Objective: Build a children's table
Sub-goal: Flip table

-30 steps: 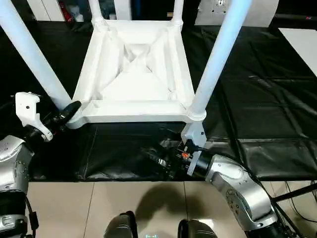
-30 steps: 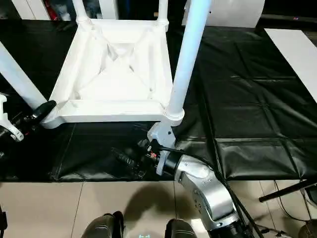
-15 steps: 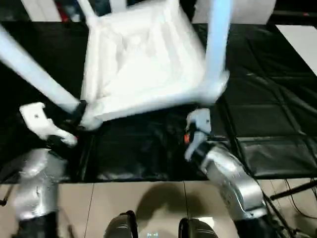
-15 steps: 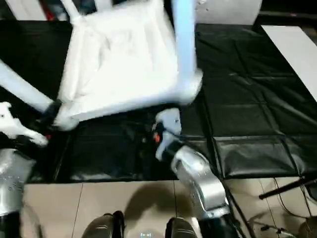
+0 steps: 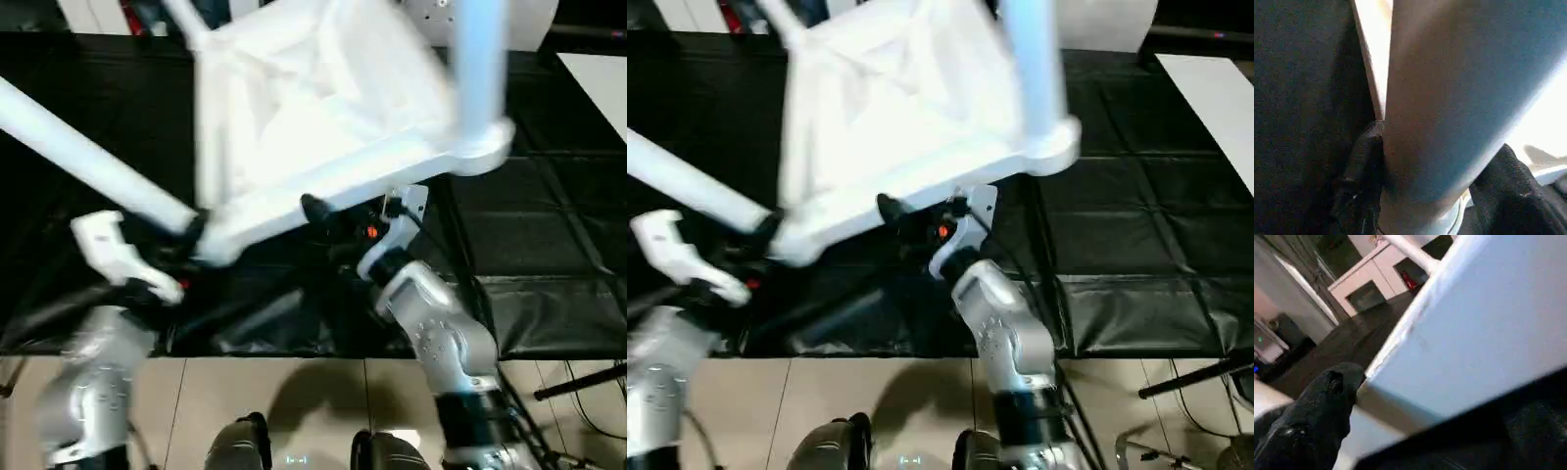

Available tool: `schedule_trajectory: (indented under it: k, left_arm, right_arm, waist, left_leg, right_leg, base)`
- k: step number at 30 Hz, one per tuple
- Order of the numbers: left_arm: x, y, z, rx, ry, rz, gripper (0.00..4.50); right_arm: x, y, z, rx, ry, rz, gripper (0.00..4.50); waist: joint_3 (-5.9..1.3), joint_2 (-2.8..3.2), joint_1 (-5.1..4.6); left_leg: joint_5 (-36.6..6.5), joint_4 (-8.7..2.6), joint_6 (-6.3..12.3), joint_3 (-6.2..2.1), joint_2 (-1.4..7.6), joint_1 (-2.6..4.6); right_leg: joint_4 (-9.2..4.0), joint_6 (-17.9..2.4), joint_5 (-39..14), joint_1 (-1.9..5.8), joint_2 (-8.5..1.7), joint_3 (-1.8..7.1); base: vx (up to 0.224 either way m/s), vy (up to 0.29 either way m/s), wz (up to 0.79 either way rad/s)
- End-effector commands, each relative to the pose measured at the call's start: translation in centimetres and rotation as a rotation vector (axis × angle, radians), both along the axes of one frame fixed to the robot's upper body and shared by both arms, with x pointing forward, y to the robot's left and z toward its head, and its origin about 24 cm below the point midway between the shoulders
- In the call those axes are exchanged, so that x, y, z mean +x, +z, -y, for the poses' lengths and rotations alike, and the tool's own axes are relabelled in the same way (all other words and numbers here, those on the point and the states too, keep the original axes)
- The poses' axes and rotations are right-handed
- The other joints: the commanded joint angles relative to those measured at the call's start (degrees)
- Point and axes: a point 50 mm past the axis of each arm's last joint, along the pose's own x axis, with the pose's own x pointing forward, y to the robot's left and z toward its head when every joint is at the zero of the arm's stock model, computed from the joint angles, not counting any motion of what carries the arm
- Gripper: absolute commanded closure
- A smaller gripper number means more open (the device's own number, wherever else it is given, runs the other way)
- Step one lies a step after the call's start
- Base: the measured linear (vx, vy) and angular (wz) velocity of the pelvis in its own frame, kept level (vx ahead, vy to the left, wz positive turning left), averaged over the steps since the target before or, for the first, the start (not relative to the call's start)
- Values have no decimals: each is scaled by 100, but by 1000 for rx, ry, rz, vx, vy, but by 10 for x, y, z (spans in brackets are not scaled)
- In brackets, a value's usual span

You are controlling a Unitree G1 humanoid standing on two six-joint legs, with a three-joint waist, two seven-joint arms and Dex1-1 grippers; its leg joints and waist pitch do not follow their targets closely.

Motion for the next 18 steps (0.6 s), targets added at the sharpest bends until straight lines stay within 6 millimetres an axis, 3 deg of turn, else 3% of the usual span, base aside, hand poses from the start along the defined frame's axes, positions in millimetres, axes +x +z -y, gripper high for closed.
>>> schedule_trajectory:
  k: [1, 4, 7, 11, 14, 18]
  left_arm:
    - [-4, -18, 30, -114, -144, -102, 243]
    - [-6, -18, 40, -102, -183, -110, 243]
    - [-8, -21, 48, -13, -233, -118, 243]
    - [-7, -21, 55, 65, -249, -109, 243]
    - [-8, -21, 58, 87, -255, -107, 243]
    - [-9, -21, 61, 100, -265, -106, 243]
  right_arm:
    - [2, -3, -2, 52, -16, -32, 0]
    - [10, 3, -7, 135, -39, -45, 0]
    - [19, 11, -8, 239, -102, -51, 0]
    - [23, 24, -8, 348, -148, -18, 0]
    - [23, 28, -8, 382, -158, -2, 29]
    - [24, 30, -8, 412, -152, 1, 72]
  waist:
    - [-356, -49, -57]
    - [-393, -42, -48]
    - [-422, -66, -52]
    - [-448, -74, -33]
    - [-466, -87, -42]
    - [-475, -68, -71]
  left_leg:
    - [-849, -452, 336, -118, 412, 203]
    - [-710, -434, 278, -119, 414, 210]
    - [-516, -413, 356, -116, 400, 199]
    - [-434, -387, 455, -97, 405, 205]
    - [-255, -364, 536, -98, 388, 187]
    - [-354, -358, 543, -96, 384, 184]
  right_leg:
    - [-413, -1143, -441, 157, -318, 270]
    - [-391, -1084, -266, 167, -312, 265]
    - [-358, -1054, 107, 193, -296, 254]
    - [-339, -1055, 225, 200, -303, 251]
    - [-317, -1082, 450, 221, -294, 241]
    - [-323, -1178, 278, 223, -295, 237]
  base:
    - [0, 0, 0]
    - [0, 0, 0]
    - [0, 0, 0]
    - [0, 0, 0]
    - [0, 0, 0]
    - [0, 0, 0]
